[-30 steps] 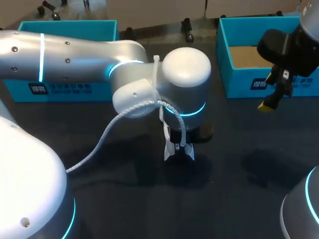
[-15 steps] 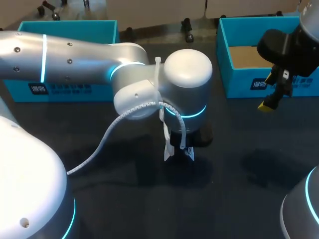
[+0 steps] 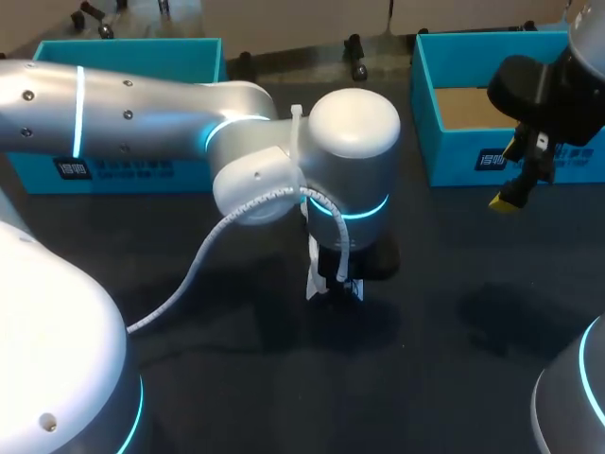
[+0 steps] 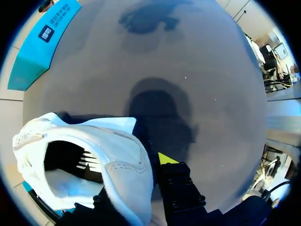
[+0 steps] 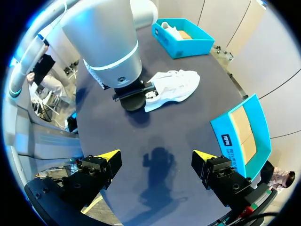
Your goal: Take the shoe out of the shoebox, open the shoe tongue, remove and reinsert the insole, then place the shoe into the shoebox
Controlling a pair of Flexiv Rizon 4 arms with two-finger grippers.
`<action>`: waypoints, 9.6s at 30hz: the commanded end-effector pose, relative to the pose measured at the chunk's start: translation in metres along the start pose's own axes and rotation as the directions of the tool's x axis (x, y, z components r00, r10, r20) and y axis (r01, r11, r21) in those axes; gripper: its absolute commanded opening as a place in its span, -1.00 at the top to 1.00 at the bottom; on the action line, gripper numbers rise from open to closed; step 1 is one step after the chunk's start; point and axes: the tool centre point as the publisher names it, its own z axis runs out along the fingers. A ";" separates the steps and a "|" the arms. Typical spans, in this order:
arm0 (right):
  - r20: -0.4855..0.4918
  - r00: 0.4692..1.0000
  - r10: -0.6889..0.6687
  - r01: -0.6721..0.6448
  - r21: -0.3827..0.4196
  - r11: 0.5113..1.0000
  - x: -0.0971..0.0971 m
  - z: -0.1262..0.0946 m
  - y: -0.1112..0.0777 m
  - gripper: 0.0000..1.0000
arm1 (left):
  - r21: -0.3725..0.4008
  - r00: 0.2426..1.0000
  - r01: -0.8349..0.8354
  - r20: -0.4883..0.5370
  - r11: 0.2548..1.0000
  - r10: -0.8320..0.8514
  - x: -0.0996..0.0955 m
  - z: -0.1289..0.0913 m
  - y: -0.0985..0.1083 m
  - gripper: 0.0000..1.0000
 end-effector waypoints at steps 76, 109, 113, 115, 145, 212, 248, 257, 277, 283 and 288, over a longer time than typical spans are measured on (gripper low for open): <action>-0.002 1.000 0.001 -0.001 0.004 1.000 -0.001 0.001 0.002 -1.00 | -0.020 0.997 -0.081 -0.015 0.997 0.080 -0.125 -0.204 0.117 1.00; -0.002 1.000 0.001 -0.001 0.004 1.000 -0.001 0.001 0.002 -1.00 | -0.036 0.999 -0.036 -0.019 0.999 0.036 -0.237 -0.208 0.318 1.00; -0.002 1.000 0.001 -0.001 0.004 1.000 -0.001 0.001 0.002 -1.00 | -0.054 1.000 -0.008 -0.011 0.999 0.007 -0.256 -0.205 0.339 1.00; -0.002 1.000 0.001 -0.001 0.004 1.000 -0.001 0.001 0.002 -1.00 | -0.063 1.000 -0.007 -0.022 0.998 0.006 -0.266 -0.203 0.349 1.00; -0.002 1.000 0.001 -0.001 0.004 1.000 -0.001 0.001 0.002 -1.00 | -0.116 0.999 0.038 0.005 0.993 -0.037 -0.366 -0.183 0.452 1.00; -0.002 1.000 0.001 -0.001 0.004 1.000 -0.001 0.001 0.002 -1.00 | -0.210 0.003 -0.977 -0.129 -0.024 0.992 -0.421 -0.205 0.515 1.00; -0.002 1.000 0.001 -0.001 0.004 1.000 -0.001 0.001 0.002 -1.00 | -0.146 0.145 -0.982 -0.160 0.121 0.976 -0.455 -0.150 0.533 1.00; -0.002 1.000 0.001 -0.001 0.004 1.000 -0.001 0.001 0.002 -1.00 | -0.144 0.169 -0.979 -0.171 0.145 0.971 -0.455 -0.126 0.532 1.00; -0.002 1.000 0.001 -0.001 0.004 1.000 -0.001 0.001 0.002 -1.00 | -0.154 0.156 -0.979 -0.167 0.130 0.974 -0.471 -0.082 0.524 1.00; -0.002 1.000 0.001 -0.001 0.004 1.000 -0.001 0.001 0.002 -1.00 | -0.166 0.144 -0.979 -0.171 0.116 0.975 -0.478 -0.070 0.521 1.00; -0.002 1.000 0.001 -0.001 0.004 1.000 -0.001 0.001 0.002 -1.00 | -0.170 0.135 -0.980 -0.186 0.104 0.973 -0.484 -0.059 0.520 1.00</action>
